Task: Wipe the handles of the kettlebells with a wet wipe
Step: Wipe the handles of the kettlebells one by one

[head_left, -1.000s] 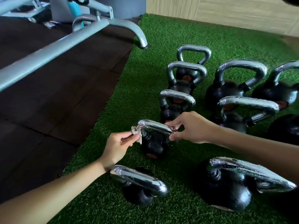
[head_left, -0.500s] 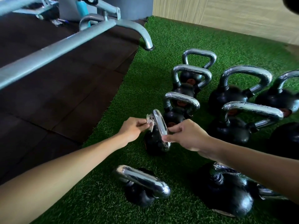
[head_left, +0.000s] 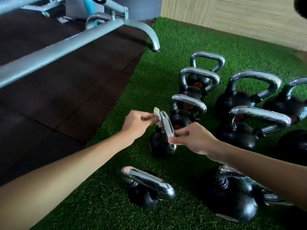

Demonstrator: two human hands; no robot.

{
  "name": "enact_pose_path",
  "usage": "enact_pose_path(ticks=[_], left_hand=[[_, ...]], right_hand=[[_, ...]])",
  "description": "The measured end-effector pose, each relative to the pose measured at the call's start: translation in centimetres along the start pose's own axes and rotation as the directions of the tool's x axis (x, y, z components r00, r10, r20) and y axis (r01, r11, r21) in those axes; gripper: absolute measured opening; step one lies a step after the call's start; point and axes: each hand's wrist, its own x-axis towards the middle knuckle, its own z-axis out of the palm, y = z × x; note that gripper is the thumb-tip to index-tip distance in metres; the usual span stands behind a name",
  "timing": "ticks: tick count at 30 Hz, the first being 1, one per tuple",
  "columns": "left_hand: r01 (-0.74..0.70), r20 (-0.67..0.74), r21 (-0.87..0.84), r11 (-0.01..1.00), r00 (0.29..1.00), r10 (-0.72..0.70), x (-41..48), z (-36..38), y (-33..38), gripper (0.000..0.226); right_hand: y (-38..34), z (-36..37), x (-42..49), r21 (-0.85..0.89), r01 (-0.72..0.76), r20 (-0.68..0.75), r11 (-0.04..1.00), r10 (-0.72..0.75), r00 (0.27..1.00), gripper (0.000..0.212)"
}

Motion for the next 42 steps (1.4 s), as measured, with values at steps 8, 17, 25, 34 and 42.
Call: enact_pose_path(ticks=[8, 17, 25, 34, 42], left_hand=[[0.012, -0.026, -0.093, 0.996, 1.0, -0.014, -0.6, 0.2, 1.7, 0.027], [-0.001, 0.081, -0.047, 0.999, 0.997, 0.005, -3.6, 0.9, 1.4, 0.031], [-0.134, 0.343, 0.184, 0.974, 0.937, 0.064, -5.6, 1.3, 0.4, 0.015], [-0.431, 0.477, 0.311, 0.847, 0.842, 0.254, -4.6, 1.2, -0.1, 0.012], [-0.382, 0.357, 0.327, 0.865, 0.897, 0.261, -3.8, -0.7, -0.3, 0.018]], right_hand=[[0.4, -0.3, 0.5, -0.012, 0.039, 0.014, 0.999, -0.038, 0.999, 0.018], [-0.4, -2.1, 0.1, -0.157, 0.081, 0.196, 0.984, -0.049, 0.979, 0.016], [0.5, -2.1, 0.7, -0.111, 0.08, 0.167, 0.991, -0.061, 0.984, 0.02], [0.6, -2.0, 0.8, -0.073, 0.089, 0.173, 0.993, -0.075, 0.982, 0.011], [0.7, -1.5, 0.3, -0.42, 0.2, -0.093, 0.885, -0.261, 0.961, 0.066]])
